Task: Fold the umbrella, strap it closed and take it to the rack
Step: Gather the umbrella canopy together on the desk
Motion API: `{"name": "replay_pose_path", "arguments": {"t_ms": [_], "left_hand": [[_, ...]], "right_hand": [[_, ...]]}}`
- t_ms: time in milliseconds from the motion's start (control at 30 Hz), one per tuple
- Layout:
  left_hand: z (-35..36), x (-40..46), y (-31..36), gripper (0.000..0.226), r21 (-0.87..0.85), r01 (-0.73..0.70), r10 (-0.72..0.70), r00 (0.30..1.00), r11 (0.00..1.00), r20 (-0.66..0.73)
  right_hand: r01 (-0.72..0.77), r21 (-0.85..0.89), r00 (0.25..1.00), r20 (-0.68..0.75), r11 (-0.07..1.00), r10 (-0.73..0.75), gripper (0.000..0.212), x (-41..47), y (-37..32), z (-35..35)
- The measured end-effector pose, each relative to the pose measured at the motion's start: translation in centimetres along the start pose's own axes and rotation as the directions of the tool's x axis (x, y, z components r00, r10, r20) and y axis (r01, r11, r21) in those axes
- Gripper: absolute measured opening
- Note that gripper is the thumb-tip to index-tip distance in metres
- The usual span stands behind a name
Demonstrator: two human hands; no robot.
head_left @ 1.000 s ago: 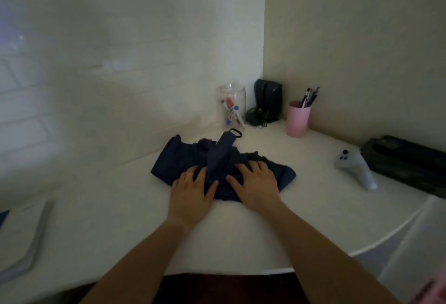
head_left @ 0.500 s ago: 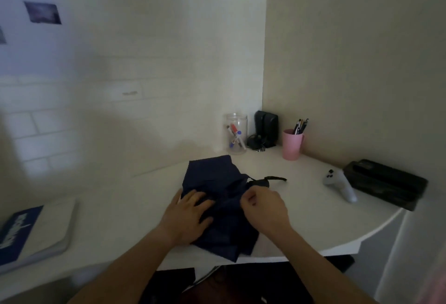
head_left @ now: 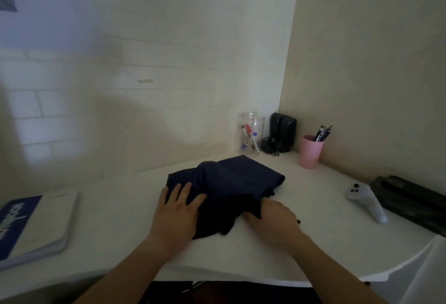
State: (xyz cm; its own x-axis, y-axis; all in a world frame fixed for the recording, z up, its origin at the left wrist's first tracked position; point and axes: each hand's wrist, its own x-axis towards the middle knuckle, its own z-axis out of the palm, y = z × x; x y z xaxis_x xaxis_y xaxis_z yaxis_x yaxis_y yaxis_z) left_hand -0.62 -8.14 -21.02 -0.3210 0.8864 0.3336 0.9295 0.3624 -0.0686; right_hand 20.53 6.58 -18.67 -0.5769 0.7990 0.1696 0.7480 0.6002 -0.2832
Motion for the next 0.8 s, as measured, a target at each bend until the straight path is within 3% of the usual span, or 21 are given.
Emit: {"name": "replay_pose_path", "arguments": {"t_ms": [133,233,267,400,533,567,600,667,800], "left_hand": [[0.6,-1.4,-2.5,0.063,-0.188,0.169,-0.2,0.967,0.968,-0.159],[0.0,-2.0,-3.2,0.072,-0.574,0.309,-0.424,0.902,0.759,-0.076],[-0.2,-1.8,-3.1,0.076,-0.628,0.335,-0.46,0.887,0.702,-0.041],[-0.8,-1.5,-2.6,0.073,-0.691,0.325,-0.458,0.889,0.645,-0.009],[-2.8,-1.1,-2.0,0.062,-0.77,0.272,-0.485,0.873,0.577,-0.054],[-3.8,-0.8,-1.5,0.057,-0.786,0.229,-0.488,0.867,0.574,-0.104],[-4.9,-0.5,-1.0,0.052,-0.799,0.179,-0.494,0.854,0.575,-0.164],[-7.6,0.0,0.1,0.043,-0.806,0.081,-0.502,0.817,0.586,-0.283],[-13.1,0.6,1.4,0.041,-0.781,-0.074,-0.477,0.755,0.62,-0.45]], "right_hand": [[-0.082,0.008,0.995,-0.047,0.997,0.082,0.042,0.0,-1.0,1.0],[-0.144,0.159,0.975,-0.148,0.977,0.167,0.033,-0.3,-1.5,1.1],[-0.134,0.214,0.961,-0.208,0.967,0.18,0.03,-0.3,-1.8,1.2],[0.029,0.333,0.804,-0.568,0.943,0.175,0.03,0.3,-3.1,-0.4],[0.19,0.398,0.685,-0.709,0.897,0.17,0.04,1.4,-3.4,-4.5],[0.21,0.485,0.696,-0.684,0.849,0.218,0.036,1.7,-3.4,-5.4],[0.26,0.627,0.726,-0.628,0.734,0.279,0.032,1.6,-4.0,-6.5],[0.334,0.84,0.793,-0.495,0.427,0.355,0.029,1.5,-4.9,-8.1],[0.406,0.899,0.816,-0.437,0.165,0.378,0.027,1.6,-4.7,-10.1]]}}
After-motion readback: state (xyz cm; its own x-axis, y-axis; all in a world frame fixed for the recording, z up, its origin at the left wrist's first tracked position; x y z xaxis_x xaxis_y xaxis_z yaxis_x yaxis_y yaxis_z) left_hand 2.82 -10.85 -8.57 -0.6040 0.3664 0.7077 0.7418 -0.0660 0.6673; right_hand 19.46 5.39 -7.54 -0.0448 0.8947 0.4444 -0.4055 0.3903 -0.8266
